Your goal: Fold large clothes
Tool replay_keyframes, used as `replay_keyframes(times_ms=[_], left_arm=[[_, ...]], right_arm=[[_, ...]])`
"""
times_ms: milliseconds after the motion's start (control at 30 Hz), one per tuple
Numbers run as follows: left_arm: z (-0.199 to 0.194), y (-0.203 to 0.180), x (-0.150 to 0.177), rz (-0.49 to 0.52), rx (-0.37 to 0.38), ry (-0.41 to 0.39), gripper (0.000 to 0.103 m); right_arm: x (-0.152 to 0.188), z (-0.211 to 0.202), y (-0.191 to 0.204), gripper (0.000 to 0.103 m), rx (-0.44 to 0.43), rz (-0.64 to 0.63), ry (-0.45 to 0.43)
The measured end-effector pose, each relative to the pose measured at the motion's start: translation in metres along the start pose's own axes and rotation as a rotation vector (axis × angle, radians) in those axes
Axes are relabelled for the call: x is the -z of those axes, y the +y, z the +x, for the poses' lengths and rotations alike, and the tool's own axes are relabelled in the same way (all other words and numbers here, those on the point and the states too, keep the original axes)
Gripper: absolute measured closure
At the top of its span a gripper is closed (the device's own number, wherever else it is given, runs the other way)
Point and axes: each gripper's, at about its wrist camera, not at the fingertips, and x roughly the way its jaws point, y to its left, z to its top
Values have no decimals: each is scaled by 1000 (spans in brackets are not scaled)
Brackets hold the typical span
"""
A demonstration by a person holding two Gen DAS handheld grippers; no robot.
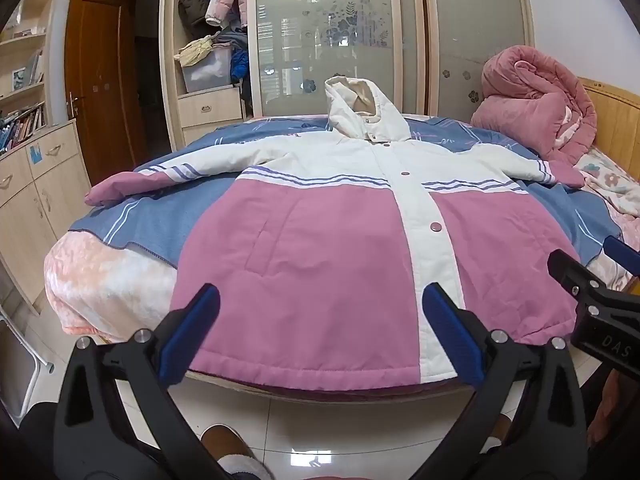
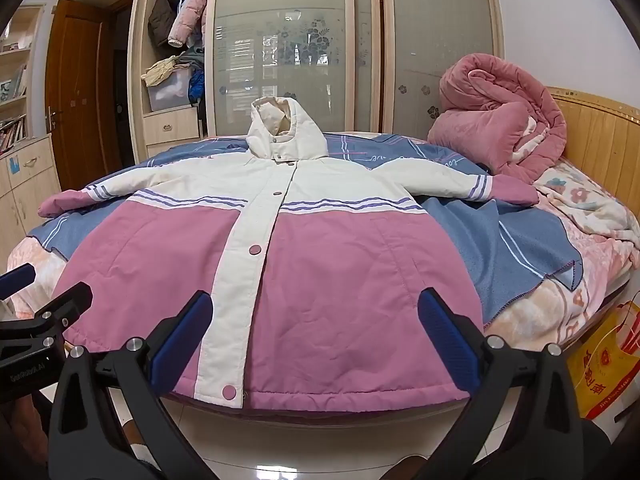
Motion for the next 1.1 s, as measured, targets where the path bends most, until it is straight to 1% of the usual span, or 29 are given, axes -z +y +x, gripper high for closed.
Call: replay_keyframes(times_ms=[167, 200, 1100], left_arm=[[4, 1, -2, -12, 0, 6, 2], [-1, 0, 0, -1, 1, -12, 2], [-1, -1, 1, -8, 4, -5, 2]], right_arm=[[0, 0, 0, 1, 0, -4, 0], [0, 0, -1, 1, -1, -4, 0], [1, 1, 0, 1, 5, -7, -3]])
